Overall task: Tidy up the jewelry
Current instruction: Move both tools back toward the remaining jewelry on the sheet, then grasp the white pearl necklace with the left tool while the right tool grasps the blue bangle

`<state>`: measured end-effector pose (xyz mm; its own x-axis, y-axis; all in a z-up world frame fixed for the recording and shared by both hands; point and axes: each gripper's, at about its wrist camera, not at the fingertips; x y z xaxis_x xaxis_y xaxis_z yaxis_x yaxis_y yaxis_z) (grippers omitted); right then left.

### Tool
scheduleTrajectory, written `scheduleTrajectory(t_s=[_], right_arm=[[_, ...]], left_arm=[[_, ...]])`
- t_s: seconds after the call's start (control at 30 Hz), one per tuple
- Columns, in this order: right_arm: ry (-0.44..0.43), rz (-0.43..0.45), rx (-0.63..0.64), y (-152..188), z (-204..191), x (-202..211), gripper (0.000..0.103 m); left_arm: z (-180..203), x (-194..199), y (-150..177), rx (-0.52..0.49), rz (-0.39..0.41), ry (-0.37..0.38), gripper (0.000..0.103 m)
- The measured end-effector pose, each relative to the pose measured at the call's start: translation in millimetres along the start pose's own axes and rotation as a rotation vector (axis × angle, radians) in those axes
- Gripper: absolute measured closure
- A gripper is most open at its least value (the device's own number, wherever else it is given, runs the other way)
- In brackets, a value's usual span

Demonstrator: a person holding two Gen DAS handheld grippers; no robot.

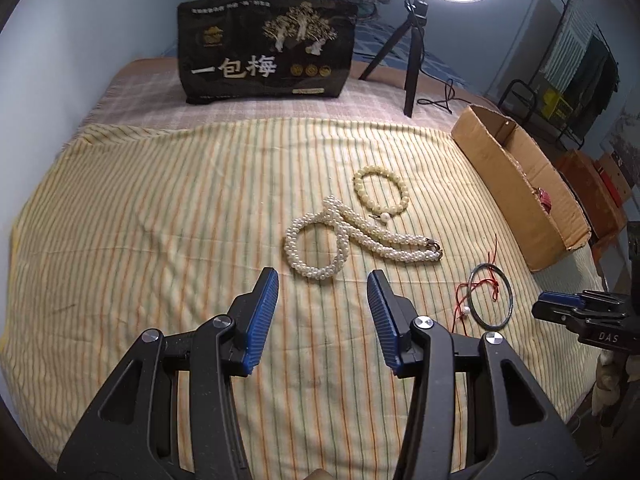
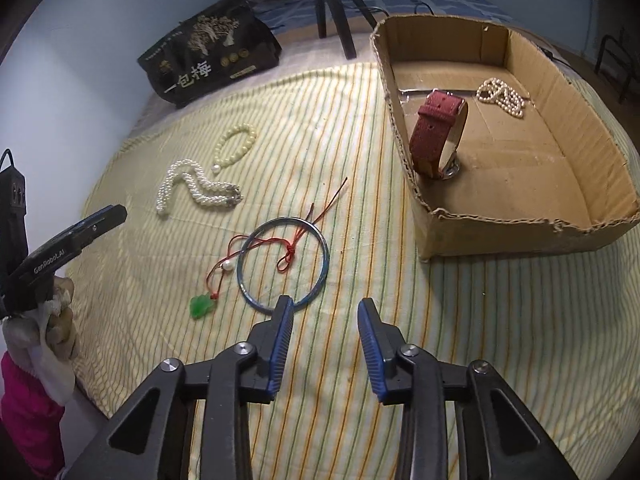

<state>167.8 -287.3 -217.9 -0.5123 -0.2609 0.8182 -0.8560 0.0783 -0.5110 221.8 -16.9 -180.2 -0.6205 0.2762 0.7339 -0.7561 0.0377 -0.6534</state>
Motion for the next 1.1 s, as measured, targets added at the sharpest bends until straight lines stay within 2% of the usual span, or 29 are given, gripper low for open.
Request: scheduleTrajectory(t_s=[0.33,0.7,0.83,1.1], right_arm=[[-0.004,-0.012,-0.056,1,-5,-18,0.080],[0.029,-0.006,-0.129,-5,-5,-33,0.089],[0.059,-0.012,-0.121,-7,-7,-40,0.094],[0.106,0.006,-0.050,-6,-17,-45,0.098]], left_arm=[[9,-29,-1,-0.005,-0.026,0.009,0.056],[6,-49,-6,0.010,-0.036,0.002,0.056],[7,-55,-7,0.012,-0.040,0.006,0.056],[8,-65,-8,0.025,-0.044,0.007,0.056]])
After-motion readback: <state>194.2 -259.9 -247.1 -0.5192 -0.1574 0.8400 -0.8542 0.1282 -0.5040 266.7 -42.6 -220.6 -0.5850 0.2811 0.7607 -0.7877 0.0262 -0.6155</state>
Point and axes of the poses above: each gripper's, at about its wrist camera, not at the fingertips, and x roughly against the way its jaws point, z to its right, y to its underside, and after that the axes turned 7 degrees about z, right-handed
